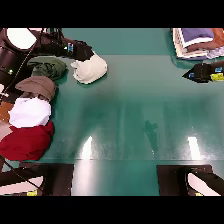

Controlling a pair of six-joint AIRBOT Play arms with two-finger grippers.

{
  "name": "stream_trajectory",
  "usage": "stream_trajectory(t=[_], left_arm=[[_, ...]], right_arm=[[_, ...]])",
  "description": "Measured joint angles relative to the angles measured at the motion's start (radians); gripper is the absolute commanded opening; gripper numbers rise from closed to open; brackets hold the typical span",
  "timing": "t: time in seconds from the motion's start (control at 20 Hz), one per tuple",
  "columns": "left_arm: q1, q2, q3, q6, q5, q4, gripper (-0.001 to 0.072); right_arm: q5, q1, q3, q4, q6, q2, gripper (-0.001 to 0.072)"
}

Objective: Fold the shirts.

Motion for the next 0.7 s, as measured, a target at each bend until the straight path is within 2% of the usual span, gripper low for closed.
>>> stream_trajectory(t=[0.55, 0.7], left_arm=[[0.000, -0.001, 0.000, 0.000, 0.005, 0.000, 0.0022], [0.000, -0.001, 0.000, 0.000, 0.006, 0.000, 0.0023]], right_arm=[[-0.005, 0.000, -0.045, 0.000, 0.000, 0.003, 0.0016], [-0.049, 0.000, -0.048, -0.001, 0.000, 0.003, 0.0015]])
